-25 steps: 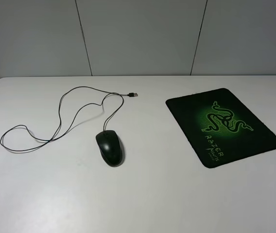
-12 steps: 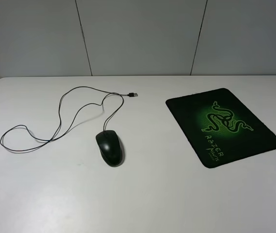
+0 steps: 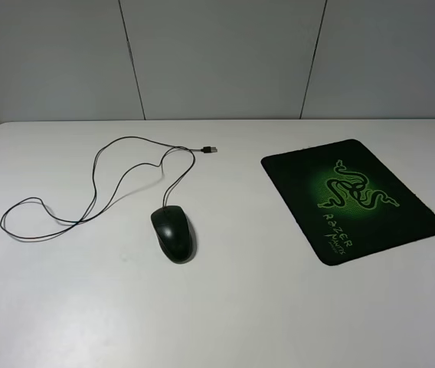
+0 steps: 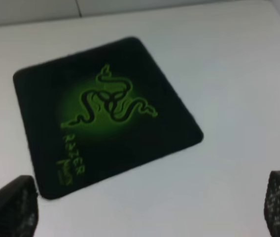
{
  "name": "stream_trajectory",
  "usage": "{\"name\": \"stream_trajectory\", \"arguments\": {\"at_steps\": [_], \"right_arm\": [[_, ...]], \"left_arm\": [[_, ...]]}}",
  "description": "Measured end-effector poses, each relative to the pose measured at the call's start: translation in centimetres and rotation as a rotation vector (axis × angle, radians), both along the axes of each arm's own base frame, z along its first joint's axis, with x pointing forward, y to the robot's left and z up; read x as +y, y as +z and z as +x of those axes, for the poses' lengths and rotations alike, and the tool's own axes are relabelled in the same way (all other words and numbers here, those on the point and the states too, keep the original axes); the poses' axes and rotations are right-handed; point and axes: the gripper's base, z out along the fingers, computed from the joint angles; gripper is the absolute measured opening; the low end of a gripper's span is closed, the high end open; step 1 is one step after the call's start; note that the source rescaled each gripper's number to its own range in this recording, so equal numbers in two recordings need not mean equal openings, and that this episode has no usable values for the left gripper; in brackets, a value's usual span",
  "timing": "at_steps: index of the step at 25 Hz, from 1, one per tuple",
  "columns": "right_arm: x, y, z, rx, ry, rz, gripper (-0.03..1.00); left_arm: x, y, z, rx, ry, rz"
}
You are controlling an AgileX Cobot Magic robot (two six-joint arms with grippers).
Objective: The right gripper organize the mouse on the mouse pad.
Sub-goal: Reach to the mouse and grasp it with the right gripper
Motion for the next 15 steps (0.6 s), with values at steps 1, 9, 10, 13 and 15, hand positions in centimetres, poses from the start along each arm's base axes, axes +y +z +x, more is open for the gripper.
{"name": "stream_trajectory", "arguments": {"at_steps": [1,9,10,13,15], "right_arm": [[0.1,0.4,0.5,0.025,0.012,0.002,1.0],[1.3,2.6,5.6,0.172,0.124,0.028,1.0],[1.5,2.8,6.2,0.184,0.141,0.035,1.0],[2.2,3.0,8.2,0.238,0.202,0.03,1.0],[2.9,2.9,9.7,0.29,0.246,0.021,1.0]], "left_arm": [[0.0,0.0,0.0,0.0,0.0,0.0],[0.0,0.0,0.0,0.0,0.0,0.0],[0.0,0.0,0.0,0.0,0.0,0.0],[0.0,0.0,0.0,0.0,0.0,0.0],[0.0,0.0,0.0,0.0,0.0,0.0]]}}
